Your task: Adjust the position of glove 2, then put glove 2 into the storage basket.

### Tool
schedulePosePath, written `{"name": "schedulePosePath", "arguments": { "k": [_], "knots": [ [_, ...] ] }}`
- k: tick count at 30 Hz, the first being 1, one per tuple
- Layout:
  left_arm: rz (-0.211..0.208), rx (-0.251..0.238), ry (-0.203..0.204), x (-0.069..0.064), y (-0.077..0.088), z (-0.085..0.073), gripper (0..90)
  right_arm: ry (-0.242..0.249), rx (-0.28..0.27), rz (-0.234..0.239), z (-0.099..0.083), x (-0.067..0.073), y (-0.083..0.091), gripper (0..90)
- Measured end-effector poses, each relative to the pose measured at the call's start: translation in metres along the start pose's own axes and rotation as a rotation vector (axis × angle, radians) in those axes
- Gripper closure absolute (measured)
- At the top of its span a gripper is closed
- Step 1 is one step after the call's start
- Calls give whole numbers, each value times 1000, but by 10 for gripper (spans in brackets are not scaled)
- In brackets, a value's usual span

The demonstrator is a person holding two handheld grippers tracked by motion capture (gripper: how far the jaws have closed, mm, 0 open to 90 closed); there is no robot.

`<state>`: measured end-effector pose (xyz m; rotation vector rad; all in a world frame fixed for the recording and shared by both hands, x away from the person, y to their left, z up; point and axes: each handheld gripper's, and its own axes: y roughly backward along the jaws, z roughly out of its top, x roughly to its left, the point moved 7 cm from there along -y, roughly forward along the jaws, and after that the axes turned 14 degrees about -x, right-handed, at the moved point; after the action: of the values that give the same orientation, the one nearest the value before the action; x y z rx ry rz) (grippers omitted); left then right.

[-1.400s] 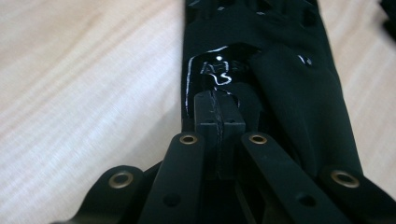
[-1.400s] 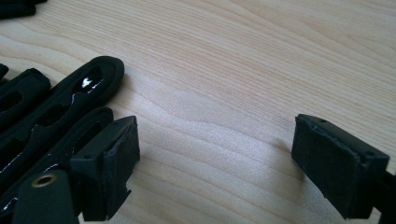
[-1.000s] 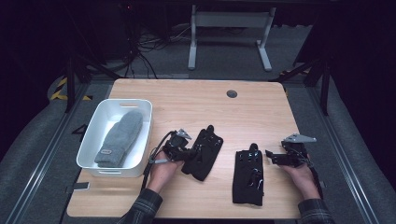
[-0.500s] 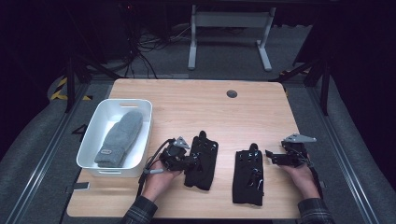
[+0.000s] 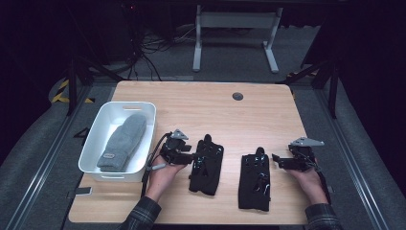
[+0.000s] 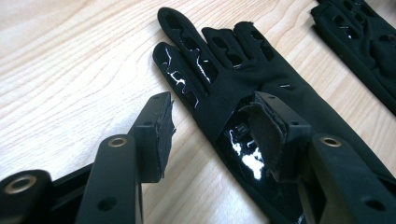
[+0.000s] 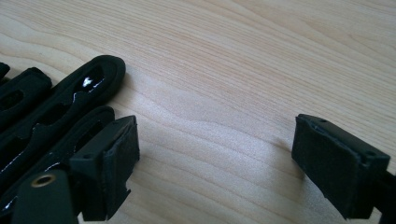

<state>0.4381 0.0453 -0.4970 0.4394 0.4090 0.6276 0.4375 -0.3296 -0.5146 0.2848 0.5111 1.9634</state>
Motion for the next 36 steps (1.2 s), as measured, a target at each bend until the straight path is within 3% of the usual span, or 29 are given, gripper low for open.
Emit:
{"name": "schedulePosePath", "arguments": {
  "k": [4,8,14,18,22,27,31,36],
  "knots": [
    [1,22,-2,-2,-6,-5,510,1,0,1,0,0,0,155],
    [21,53,-30,-2,-9,-10,531,1,0,1,0,0,0,155],
    [31,62,-58,-6,-10,-14,660,2,0,1,0,0,0,155],
    [11,62,-34,-8,-10,-15,814,2,0,1,0,0,0,155],
    [8,51,-9,-8,-10,-15,866,3,0,1,0,0,0,155],
    [-20,20,63,-6,-8,-12,875,7,0,8,0,1,1,166],
    [-43,-4,80,-8,-4,-6,876,8,-4,39,3,4,7,310],
    [-85,-34,105,-11,-1,0,876,22,-12,144,8,20,25,626]
  ]
}}
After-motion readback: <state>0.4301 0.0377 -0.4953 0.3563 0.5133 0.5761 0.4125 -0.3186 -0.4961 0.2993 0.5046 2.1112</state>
